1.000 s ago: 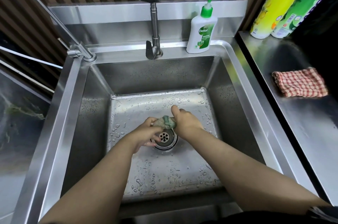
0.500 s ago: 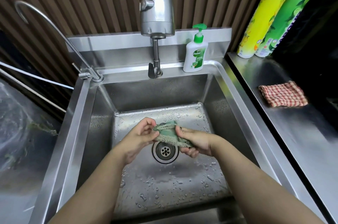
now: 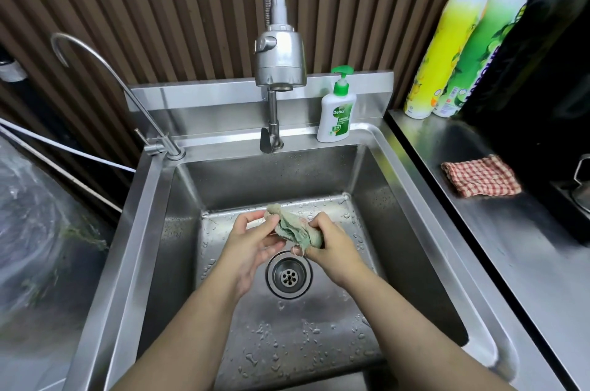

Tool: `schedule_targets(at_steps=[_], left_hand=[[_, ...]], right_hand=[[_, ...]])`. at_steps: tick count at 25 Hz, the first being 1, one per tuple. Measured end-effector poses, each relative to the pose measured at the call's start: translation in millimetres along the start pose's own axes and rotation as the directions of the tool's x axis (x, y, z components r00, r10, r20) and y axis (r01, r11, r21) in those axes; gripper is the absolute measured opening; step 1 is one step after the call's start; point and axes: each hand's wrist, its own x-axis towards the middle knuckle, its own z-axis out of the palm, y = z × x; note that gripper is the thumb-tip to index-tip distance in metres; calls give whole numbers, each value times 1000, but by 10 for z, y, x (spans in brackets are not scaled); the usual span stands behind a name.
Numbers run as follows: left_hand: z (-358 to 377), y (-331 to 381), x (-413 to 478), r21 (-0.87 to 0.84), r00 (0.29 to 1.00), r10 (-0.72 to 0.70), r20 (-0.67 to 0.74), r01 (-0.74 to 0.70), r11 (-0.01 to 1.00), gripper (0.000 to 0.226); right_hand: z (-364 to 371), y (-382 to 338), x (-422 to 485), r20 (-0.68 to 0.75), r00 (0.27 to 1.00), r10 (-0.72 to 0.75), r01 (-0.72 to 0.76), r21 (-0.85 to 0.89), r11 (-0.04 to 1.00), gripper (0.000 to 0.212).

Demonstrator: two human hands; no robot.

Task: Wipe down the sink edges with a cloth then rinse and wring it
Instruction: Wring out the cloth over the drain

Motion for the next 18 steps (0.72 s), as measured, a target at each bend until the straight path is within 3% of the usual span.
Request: schedule_targets(at_steps=[3, 5, 9, 11, 13, 16, 18], left_hand=[[-66, 42, -37, 18, 996, 13, 84, -14, 1000, 37], [-89, 54, -49, 59, 995, 27, 100, -33, 998, 37], [-49, 91, -63, 172, 990, 50, 134, -73, 982, 35], [-39, 131, -64, 242, 986, 49, 160, -87, 966, 36], [-93, 214, -30, 269, 987, 57, 148, -96, 958, 36], [-131, 335, 40, 316, 983, 67, 170, -119, 941, 33], [-90, 330, 43, 360, 980, 69, 189, -134, 923, 31]], right_hand=[[-122, 24, -49, 219, 974, 53, -135, 379, 916, 31], [-201, -10, -117, 324, 944, 57, -211, 463, 861, 19], [-152, -146, -114, 167, 982, 87, -163, 526, 835, 40], [-129, -176, -72, 88, 989, 119, -148, 551, 821, 30], [-212, -168, -48, 15, 968, 251, -208, 613, 763, 17], [-287, -165, -69, 171, 955, 241, -292, 667, 685, 25], [-188, -218, -82, 256, 938, 235, -346, 615, 709, 37]])
